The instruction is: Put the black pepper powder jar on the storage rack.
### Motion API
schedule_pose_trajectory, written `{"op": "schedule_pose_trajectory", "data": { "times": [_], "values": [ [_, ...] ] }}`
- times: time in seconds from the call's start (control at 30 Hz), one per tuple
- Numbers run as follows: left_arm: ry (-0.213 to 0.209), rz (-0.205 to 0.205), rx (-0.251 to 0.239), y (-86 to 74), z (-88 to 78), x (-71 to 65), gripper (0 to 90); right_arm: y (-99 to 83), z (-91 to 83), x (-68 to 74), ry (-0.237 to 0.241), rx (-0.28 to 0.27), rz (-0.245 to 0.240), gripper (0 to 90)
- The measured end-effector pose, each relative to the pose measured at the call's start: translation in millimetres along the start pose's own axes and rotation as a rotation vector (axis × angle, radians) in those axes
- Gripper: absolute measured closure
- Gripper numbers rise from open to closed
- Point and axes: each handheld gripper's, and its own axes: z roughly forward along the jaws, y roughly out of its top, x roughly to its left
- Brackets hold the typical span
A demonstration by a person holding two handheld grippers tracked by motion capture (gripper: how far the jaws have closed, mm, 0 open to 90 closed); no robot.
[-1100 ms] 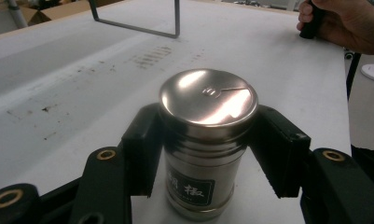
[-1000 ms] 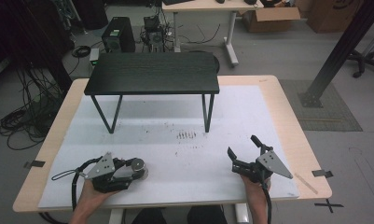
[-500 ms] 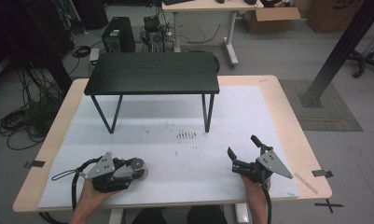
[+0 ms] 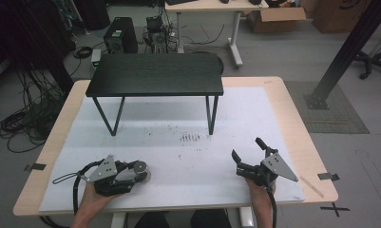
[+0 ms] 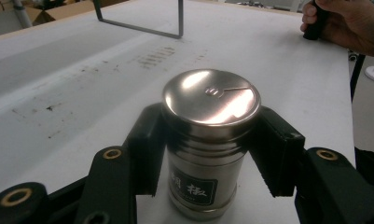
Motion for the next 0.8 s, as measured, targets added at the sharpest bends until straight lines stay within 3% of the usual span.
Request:
{"op": "schedule_pose_trajectory", "data": {
  "times": [0.43,0.8],
  "values": [
    [0.011,-0.007,0.006,6.2,-0.2,0.1,49.3,0.0,0.1,-0.1,0.001,0.001,0.001,4.2],
    [0.029,-0.01,0.002,26.9,-7.9,-0.8,49.3,0.0,-0.1,-0.1,0.001,-0.001,0.001,4.1]
  ]
}}
